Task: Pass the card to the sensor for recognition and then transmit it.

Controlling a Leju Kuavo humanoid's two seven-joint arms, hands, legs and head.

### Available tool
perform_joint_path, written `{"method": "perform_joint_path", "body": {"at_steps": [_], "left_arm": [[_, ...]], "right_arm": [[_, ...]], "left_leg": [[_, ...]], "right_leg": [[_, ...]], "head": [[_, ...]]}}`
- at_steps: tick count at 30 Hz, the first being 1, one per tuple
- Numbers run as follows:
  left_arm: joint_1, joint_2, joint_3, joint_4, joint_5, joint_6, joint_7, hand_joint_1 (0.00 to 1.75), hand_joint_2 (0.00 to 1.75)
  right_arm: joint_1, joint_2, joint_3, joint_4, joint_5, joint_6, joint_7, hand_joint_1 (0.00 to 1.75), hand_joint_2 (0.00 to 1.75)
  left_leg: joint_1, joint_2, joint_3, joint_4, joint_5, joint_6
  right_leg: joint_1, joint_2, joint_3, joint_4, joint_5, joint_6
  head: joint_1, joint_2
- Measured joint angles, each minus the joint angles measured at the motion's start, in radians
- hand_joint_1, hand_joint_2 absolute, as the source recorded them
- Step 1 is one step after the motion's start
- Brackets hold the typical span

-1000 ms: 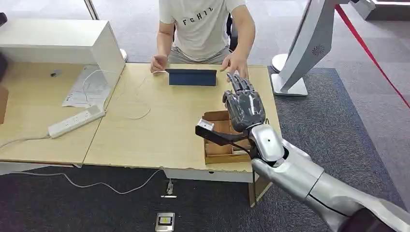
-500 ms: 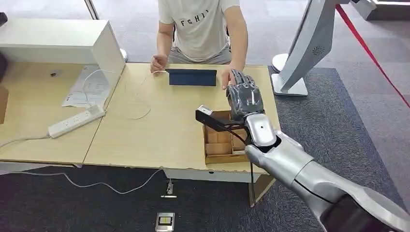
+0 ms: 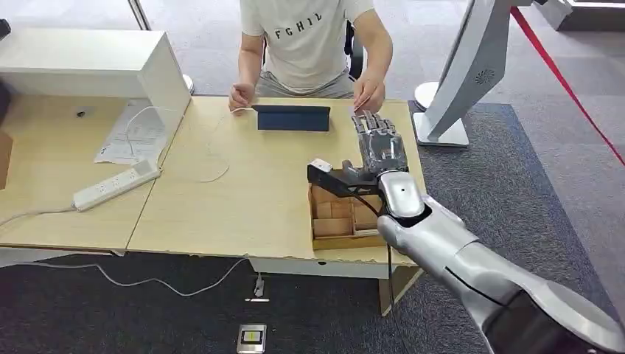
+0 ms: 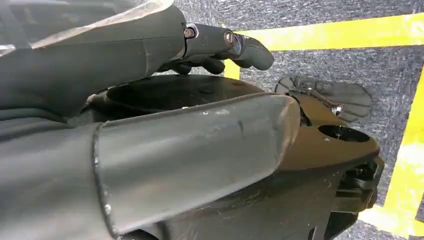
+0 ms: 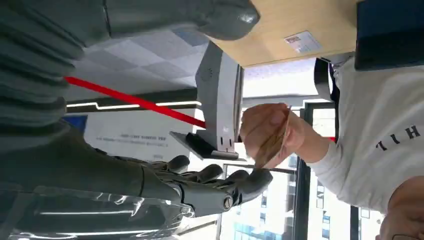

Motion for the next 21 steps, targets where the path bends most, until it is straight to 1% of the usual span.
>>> {"method": "perform_joint_path", "body": {"at_steps": [5,6,7,8,9,11,12,14,16,18,20,21], "left_arm": [[0.001,0.0,0.0,0.001,0.009,0.001,0.002,0.0,0.0],[0.001,0.0,0.0,0.001,0.009,0.001,0.002,0.0,0.0],[0.001,0.0,0.002,0.0,0.01,0.002,0.002,0.0,0.0],[0.001,0.0,0.003,0.0,0.01,0.003,-0.001,0.0,0.0],[0.002,0.0,0.004,0.001,0.01,0.003,-0.006,0.0,0.0],[0.002,0.0,0.006,0.001,0.01,0.003,-0.011,0.0,0.0],[0.002,0.0,0.007,0.001,0.01,0.004,-0.01,0.0,0.0],[0.003,0.0,0.009,0.001,0.01,0.006,-0.01,0.0,0.0],[0.003,0.0,0.01,0.001,0.01,0.006,-0.008,0.0,0.0],[0.003,0.0,0.01,0.001,0.01,0.007,-0.008,0.0,0.0],[0.003,0.0,0.012,0.001,0.01,0.009,-0.003,0.0,0.0],[0.003,0.0,0.014,0.001,0.01,0.011,0.0,0.0,0.0]], "right_arm": [[-0.015,-0.016,0.0,0.014,0.013,-0.038,0.047,0.0,0.0],[-0.017,-0.027,-0.003,0.011,-0.013,-0.094,0.062,0.0,0.0],[-0.011,-0.037,-0.016,-0.001,-0.074,-0.16,0.051,0.0,0.0],[-0.004,-0.05,-0.038,-0.016,-0.152,-0.218,0.022,0.0,0.0],[0.004,-0.066,-0.066,-0.028,-0.294,-0.275,-0.044,0.0,0.0],[0.013,-0.094,-0.111,-0.042,-0.448,-0.322,-0.116,0.0,0.0],[0.019,-0.116,-0.139,-0.053,-0.498,-0.332,-0.132,0.0,0.0],[0.031,-0.154,-0.177,-0.066,-0.547,-0.338,-0.15,0.0,0.0],[0.044,-0.183,-0.206,-0.078,-0.568,-0.338,-0.161,0.0,0.0],[0.051,-0.198,-0.226,-0.085,-0.574,-0.339,-0.167,0.0,0.0],[0.06,-0.222,-0.251,-0.098,-0.601,-0.355,-0.148,0.0,0.0],[0.073,-0.234,-0.27,-0.104,-0.583,-0.359,-0.156,0.0,0.0]], "left_leg": [[0.0,0.0,0.0,0.0,0.0,0.0],[0.0,0.0,0.0,0.0,0.0,0.0],[0.0,-0.001,0.0,0.0,0.0,0.0],[0.0,-0.001,0.001,0.0,0.0,0.0],[0.0,0.0,0.0,0.0,0.0,0.0],[0.0,-0.001,0.0,0.0,0.0,0.0],[0.0,-0.001,0.0,0.0,0.0,0.0],[0.0,-0.001,0.0,0.0,0.0,0.0],[0.0,0.0,0.0,0.0,-0.001,0.001],[0.0,0.001,0.0,0.0,-0.001,0.001],[0.0,0.001,0.001,0.001,-0.001,0.001],[0.0,0.0,0.001,0.001,-0.001,0.001]], "right_leg": [[0.0,0.0,0.0,0.0,0.0,0.0],[0.0,0.0,0.0,0.0,0.0,0.0],[0.0,0.0,0.0,0.0,0.0,0.0],[0.0,0.0,0.0,-0.001,0.0,0.0],[0.0,0.0,0.0,-0.001,0.0,0.0],[0.0,0.0,0.001,-0.001,0.0,0.0],[0.0,-0.001,0.001,-0.002,0.0,0.0],[0.0,0.0,0.001,-0.002,0.0,0.0],[0.0,0.001,0.001,-0.002,0.001,0.001],[0.0,0.001,0.0,-0.002,0.001,0.001],[0.0,0.001,0.0,-0.002,0.001,0.001],[0.001,0.0,0.001,-0.002,0.001,0.001]], "head": [[0.0,0.0],[0.0,0.0],[0.0,0.0],[0.0,0.0],[-0.001,0.0],[0.0,0.0],[0.0,0.0],[0.0,0.0],[0.0,0.0],[0.0,0.0],[0.0,0.0],[-0.001,0.0]]}}
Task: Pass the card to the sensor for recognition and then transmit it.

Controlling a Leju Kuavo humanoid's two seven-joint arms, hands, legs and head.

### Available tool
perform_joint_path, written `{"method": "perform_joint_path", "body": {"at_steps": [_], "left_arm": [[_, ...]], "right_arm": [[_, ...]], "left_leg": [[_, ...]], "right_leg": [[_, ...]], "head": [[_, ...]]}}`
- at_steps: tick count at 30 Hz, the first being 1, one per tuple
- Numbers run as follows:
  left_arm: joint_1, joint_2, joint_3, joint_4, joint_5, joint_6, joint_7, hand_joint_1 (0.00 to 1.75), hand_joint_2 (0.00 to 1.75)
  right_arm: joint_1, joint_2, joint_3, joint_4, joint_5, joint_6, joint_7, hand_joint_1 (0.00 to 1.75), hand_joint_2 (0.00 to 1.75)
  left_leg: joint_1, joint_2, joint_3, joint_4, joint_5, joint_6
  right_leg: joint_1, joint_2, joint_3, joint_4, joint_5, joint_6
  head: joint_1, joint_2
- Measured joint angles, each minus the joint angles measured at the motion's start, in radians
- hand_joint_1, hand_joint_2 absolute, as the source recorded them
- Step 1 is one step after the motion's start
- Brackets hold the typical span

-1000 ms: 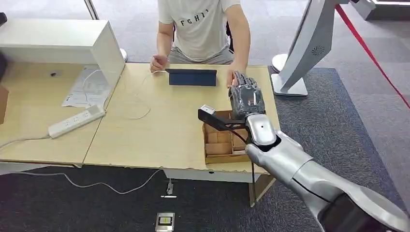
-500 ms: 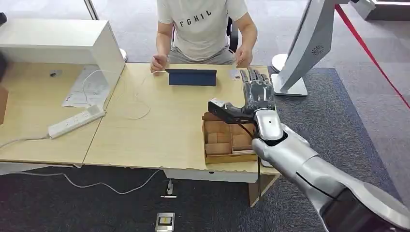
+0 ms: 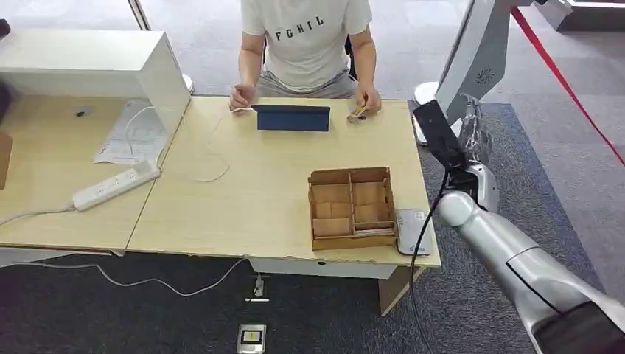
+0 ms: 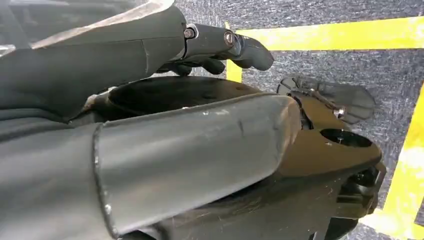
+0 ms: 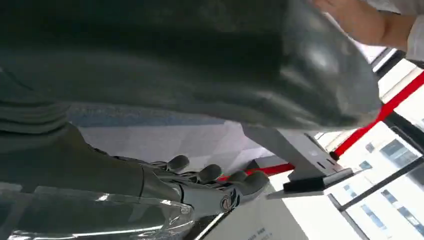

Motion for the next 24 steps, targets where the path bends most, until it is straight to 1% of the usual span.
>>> {"method": "perform_joint_path", "body": {"at_steps": [2,4,5,6,9,10,11,12,13,14,15,19,21,24], "left_arm": [[0.001,0.0,0.006,0.0,0.0,0.009,0.005,0.0,0.0],[0.004,-0.002,0.018,0.0,0.0,0.03,0.005,0.0,0.0],[0.005,-0.002,0.021,0.0,0.0,0.037,0.002,0.0,0.0],[0.006,-0.002,0.025,0.0,0.0,0.048,0.0,0.0,0.0],[0.009,-0.003,0.043,0.0,0.0,0.064,-0.001,0.0,0.0],[0.009,-0.003,0.047,0.0,-0.001,0.07,-0.001,0.0,0.0],[0.01,-0.004,0.05,0.0,-0.001,0.077,-0.001,0.0,0.0],[0.011,-0.004,0.056,0.0,0.0,0.084,-0.002,0.0,0.0],[0.012,-0.005,0.063,0.0,-0.001,0.09,-0.003,0.0,0.0],[0.013,-0.005,0.07,0.0,0.0,0.096,-0.006,0.0,0.0],[0.014,-0.005,0.072,0.0,0.0,0.1,-0.009,0.0,0.0],[0.016,-0.005,0.086,0.0,-0.001,0.112,-0.014,0.0,0.0],[0.017,-0.005,0.09,0.0,-0.001,0.116,-0.015,0.0,0.0],[0.017,-0.005,0.093,0.0,-0.001,0.129,-0.015,0.0,0.0]], "right_arm": [[0.058,-0.026,-0.096,-0.021,0.047,-0.005,-0.032,0.0,0.0],[0.137,-0.053,-0.22,-0.061,-0.001,-0.006,-0.106,0.0,0.0],[0.174,-0.067,-0.275,-0.08,-0.005,-0.006,-0.12,0.0,0.0],[0.225,-0.092,-0.36,-0.097,0.009,-0.007,-0.118,0.0,0.0],[0.318,-0.15,-0.516,-0.148,0.066,-0.007,-0.07,0.0,0.0],[0.351,-0.157,-0.553,-0.166,0.072,-0.007,-0.057,0.0,0.0],[0.387,-0.18,-0.6,-0.18,0.082,-0.007,-0.033,0.0,0.0],[0.423,-0.196,-0.648,-0.19,0.105,-0.007,-0.009,0.0,0.0],[0.461,-0.21,-0.689,-0.196,0.127,-0.007,0.015,0.0,0.0],[0.502,-0.234,-0.745,-0.204,0.15,-0.007,0.046,0.0,0.0],[0.538,-0.246,-0.775,-0.212,0.162,-0.007,0.069,0.0,0.0],[0.675,-0.293,-0.88,-0.229,0.166,-0.006,0.117,0.0,0.0],[0.732,-0.307,-0.921,-0.231,0.173,-0.006,0.135,0.0,0.0],[0.848,-0.325,-0.985,-0.23,0.21,-0.006,0.173,0.0,0.0]], "left_leg": [[0.001,-0.003,0.0,0.0,0.0,0.0],[0.002,-0.005,0.0,0.0,0.0,0.0],[0.002,-0.007,0.0,0.0,-0.001,0.0],[0.002,-0.01,0.0,0.0,-0.001,0.001],[0.002,-0.008,-0.001,0.0,-0.002,0.001],[0.002,-0.009,0.0,0.0,-0.002,0.001],[0.002,-0.009,0.0,0.0,-0.003,0.002],[0.002,-0.008,0.001,0.0,-0.003,0.002],[0.002,-0.009,0.0,0.0,-0.003,0.002],[0.002,-0.009,0.0,0.0,-0.004,0.002],[0.002,-0.01,0.0,0.0,-0.004,0.002],[0.002,-0.007,0.001,0.0,-0.006,0.002],[0.002,-0.008,0.001,0.0,-0.006,0.002],[0.002,-0.007,0.001,0.0,-0.007,0.002]], "right_leg": [[0.001,-0.003,0.001,0.0,-0.001,-0.001],[0.001,-0.004,0.004,-0.002,-0.001,0.0],[0.002,-0.005,0.004,-0.003,-0.001,0.0],[0.002,-0.008,0.004,-0.003,-0.002,0.0],[0.002,-0.007,0.004,-0.005,-0.001,0.0],[0.002,-0.006,0.005,-0.006,-0.001,0.0],[0.001,-0.007,0.006,-0.006,-0.002,0.001],[0.002,-0.007,0.006,-0.007,-0.003,0.002],[0.001,-0.007,0.007,-0.007,-0.003,0.002],[0.001,-0.007,0.006,-0.007,-0.003,0.002],[0.001,-0.007,0.006,-0.007,-0.003,0.002],[0.002,-0.006,0.006,-0.007,-0.003,0.002],[0.002,-0.006,0.006,-0.007,-0.004,0.002],[0.002,-0.006,0.007,-0.007,-0.006,0.001]], "head": [[0.001,0.0],[0.0,0.0],[0.0,0.0],[0.001,0.0],[0.0,0.0],[-0.001,0.0],[0.001,0.0],[-0.001,0.0],[0.002,0.0],[0.0,0.0],[-0.001,0.0],[0.0,0.0],[0.0,0.0],[0.0,0.0]]}}
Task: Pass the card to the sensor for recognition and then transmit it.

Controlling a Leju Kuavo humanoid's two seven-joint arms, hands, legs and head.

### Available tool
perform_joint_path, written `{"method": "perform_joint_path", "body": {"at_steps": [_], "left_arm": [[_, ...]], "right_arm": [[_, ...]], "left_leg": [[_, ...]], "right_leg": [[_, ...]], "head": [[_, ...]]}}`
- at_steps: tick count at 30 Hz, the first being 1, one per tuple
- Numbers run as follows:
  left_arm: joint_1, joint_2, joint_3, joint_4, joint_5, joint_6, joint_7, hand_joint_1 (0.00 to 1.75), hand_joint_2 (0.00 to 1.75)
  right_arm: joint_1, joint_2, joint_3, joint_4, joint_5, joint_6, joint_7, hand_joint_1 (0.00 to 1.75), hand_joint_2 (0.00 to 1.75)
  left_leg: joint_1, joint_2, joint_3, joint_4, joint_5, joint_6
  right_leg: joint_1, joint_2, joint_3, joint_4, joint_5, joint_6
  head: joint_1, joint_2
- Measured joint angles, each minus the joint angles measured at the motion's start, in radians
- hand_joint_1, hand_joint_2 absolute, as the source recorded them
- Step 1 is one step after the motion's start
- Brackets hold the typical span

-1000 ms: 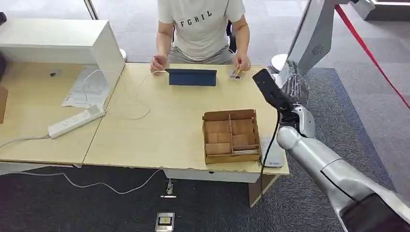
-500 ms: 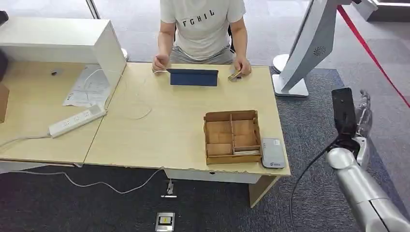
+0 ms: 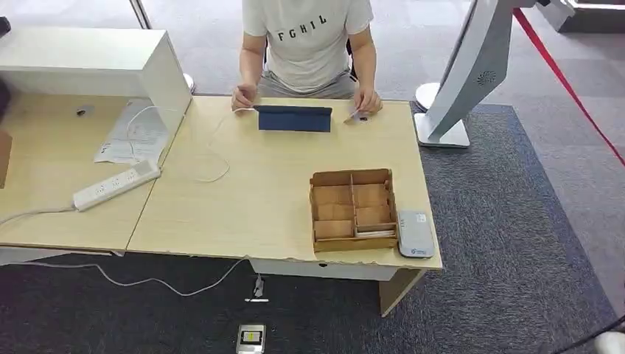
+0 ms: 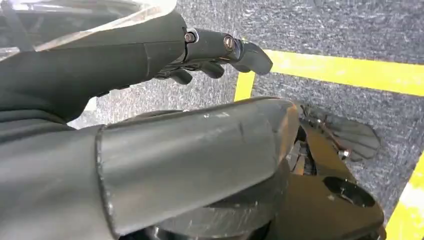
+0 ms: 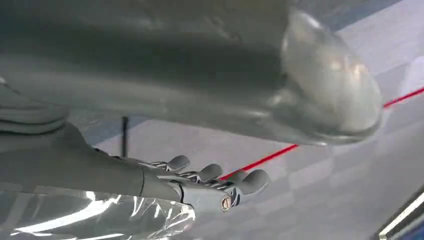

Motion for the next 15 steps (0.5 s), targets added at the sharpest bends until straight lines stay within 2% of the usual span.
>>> {"method": "perform_joint_path", "body": {"at_steps": [3,6,10,12,15], "left_arm": [[0.0,0.0,0.0,0.0,-0.005,0.028,-0.004,0.0,0.0],[-0.001,-0.006,0.0,0.0,-0.016,0.099,-0.032,0.0,0.0],[-0.001,-0.008,-0.001,0.0,-0.012,0.13,-0.037,0.0,0.0],[-0.002,-0.01,-0.001,0.0,-0.01,0.135,-0.033,0.0,0.0],[-0.003,-0.01,-0.001,0.0,-0.01,0.138,-0.027,0.0,0.0]], "right_arm": [[0.093,-0.006,-0.041,0.0,0.025,0.0,0.016,0.0,0.0],[0.188,-0.011,-0.063,-0.001,0.056,0.0,0.048,0.0,0.0],[0.229,-0.011,-0.058,0.0,0.038,0.003,0.066,0.0,0.0],[0.243,-0.011,-0.028,0.009,-0.022,0.017,0.056,0.0,0.0],[0.228,0.003,0.075,0.052,-0.145,0.02,0.028,0.0,0.0]], "left_leg": [[0.0,0.002,0.001,0.0,-0.001,-0.001],[0.0,0.001,0.001,0.0,-0.002,0.0],[0.0,0.005,0.003,0.0,-0.003,-0.001],[0.001,0.008,0.004,-0.001,-0.003,-0.001],[0.001,0.009,0.005,-0.001,-0.003,-0.001]], "right_leg": [[0.0,0.001,-0.001,0.0,-0.001,-0.001],[0.0,0.0,0.001,0.0,-0.002,0.0],[0.0,0.003,0.001,0.001,-0.002,0.0],[0.001,0.004,0.002,0.0,-0.002,0.0],[0.001,0.006,0.002,0.0,-0.002,-0.001]], "head": [[-0.001,0.0],[-0.001,0.0],[-0.001,0.0],[0.0,0.0],[-0.001,0.0]]}}
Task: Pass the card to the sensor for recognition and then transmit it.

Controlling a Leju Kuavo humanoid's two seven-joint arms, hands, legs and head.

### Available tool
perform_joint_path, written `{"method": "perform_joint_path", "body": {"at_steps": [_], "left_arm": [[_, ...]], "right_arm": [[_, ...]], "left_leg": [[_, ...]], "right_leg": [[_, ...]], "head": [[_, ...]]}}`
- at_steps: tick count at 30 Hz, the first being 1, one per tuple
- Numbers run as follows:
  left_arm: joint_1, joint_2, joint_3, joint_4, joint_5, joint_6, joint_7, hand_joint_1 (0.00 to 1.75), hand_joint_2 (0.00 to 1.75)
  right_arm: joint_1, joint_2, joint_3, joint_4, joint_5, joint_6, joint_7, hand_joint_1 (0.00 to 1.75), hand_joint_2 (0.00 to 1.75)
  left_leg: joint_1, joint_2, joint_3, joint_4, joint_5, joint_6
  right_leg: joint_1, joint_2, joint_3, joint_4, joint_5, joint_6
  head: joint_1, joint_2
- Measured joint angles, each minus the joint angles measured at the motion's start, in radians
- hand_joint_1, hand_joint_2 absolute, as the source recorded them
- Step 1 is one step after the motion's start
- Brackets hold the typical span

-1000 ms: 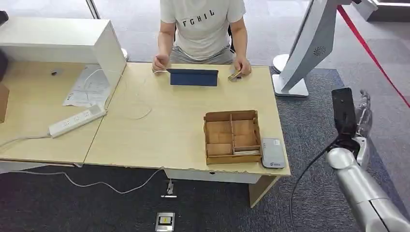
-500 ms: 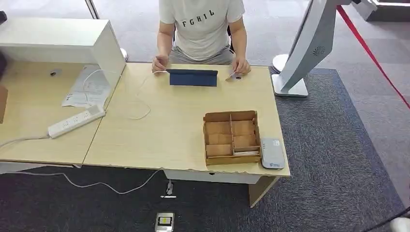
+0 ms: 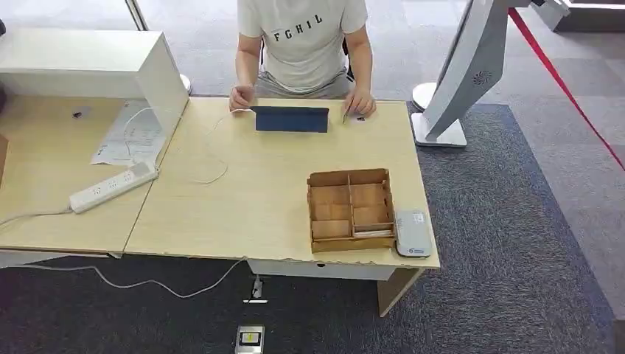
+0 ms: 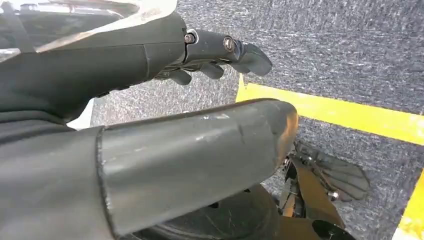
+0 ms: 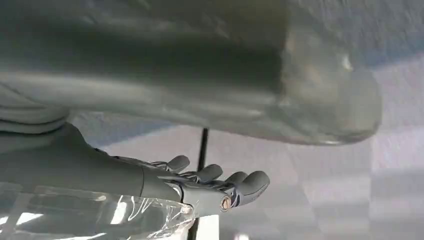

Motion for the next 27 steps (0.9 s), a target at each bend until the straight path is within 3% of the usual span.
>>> {"method": "perform_joint_path", "body": {"at_steps": [4,5,7,9,12,16,20,24,27], "left_arm": [[0.0,-0.001,0.0,0.0,0.0,0.014,0.005,0.0,0.0],[-0.001,-0.001,-0.001,0.0,0.0,0.019,0.015,0.0,0.0],[-0.001,-0.001,-0.002,0.0,0.0,0.026,0.017,0.0,0.0],[-0.001,-0.001,-0.003,0.0,0.001,0.026,0.0,0.0,0.0],[-0.001,-0.001,-0.002,0.0,0.001,0.023,-0.023,0.0,0.0],[-0.001,-0.001,-0.002,0.0,0.002,0.005,-0.05,0.0,0.0],[-0.001,-0.001,-0.002,0.0,0.003,-0.03,-0.091,0.0,0.0],[-0.001,-0.001,-0.002,0.0,0.003,-0.059,-0.148,0.0,0.0],[-0.001,-0.001,-0.002,0.0,0.003,-0.072,-0.176,0.0,0.0]], "right_arm": [[-0.033,0.056,0.153,0.088,-0.063,0.085,-0.025,0.0,0.0],[-0.047,0.092,0.206,0.129,-0.061,0.18,-0.025,0.0,0.0],[-0.065,0.171,0.29,0.198,-0.064,0.269,0.004,0.0,0.0],[-0.067,0.267,0.372,0.254,-0.117,0.264,-0.005,0.0,0.0],[-0.079,0.357,0.445,0.324,-0.183,0.259,-0.038,0.0,0.0],[-0.103,0.424,0.512,0.393,-0.181,0.234,-0.08,0.0,0.0],[-0.116,0.476,0.558,0.44,-0.229,0.141,-0.159,0.0,0.0],[-0.126,0.497,0.559,0.476,-0.378,0.004,-0.353,0.0,0.0],[-0.136,0.513,0.558,0.493,-0.486,-0.009,-0.481,0.0,0.0]], "left_leg": [[0.002,0.0,0.001,0.0,0.0,0.0],[0.003,0.0,0.002,0.0,0.0,-0.001],[0.006,0.001,0.003,0.0,-0.002,-0.003],[0.006,0.0,0.004,0.0,-0.002,-0.004],[0.006,0.001,0.004,-0.001,-0.002,-0.005],[0.006,0.001,0.005,-0.002,-0.002,-0.006],[0.005,0.001,0.005,-0.002,-0.002,-0.006],[0.005,0.002,0.005,-0.002,-0.002,-0.006],[0.004,0.001,0.005,-0.001,-0.002,-0.006]], "right_leg": [[0.002,0.0,0.001,0.0,-0.001,-0.001],[0.003,0.0,0.001,0.0,-0.001,-0.001],[0.007,0.001,0.002,0.0,-0.001,-0.003],[0.007,0.0,0.003,0.001,-0.002,-0.006],[0.006,0.001,0.002,0.003,-0.003,-0.008],[0.007,0.001,0.002,0.002,-0.004,-0.008],[0.006,0.001,0.002,0.002,-0.004,-0.008],[0.005,0.001,0.003,0.002,-0.004,-0.008],[0.005,0.001,0.004,0.002,-0.004,-0.008]], "head": [[0.0,0.0],[0.0,0.0],[0.0,0.0],[0.0,0.0],[-0.001,0.0],[0.0,0.0],[0.0,0.0],[0.0,0.0],[0.0,0.0]]}}
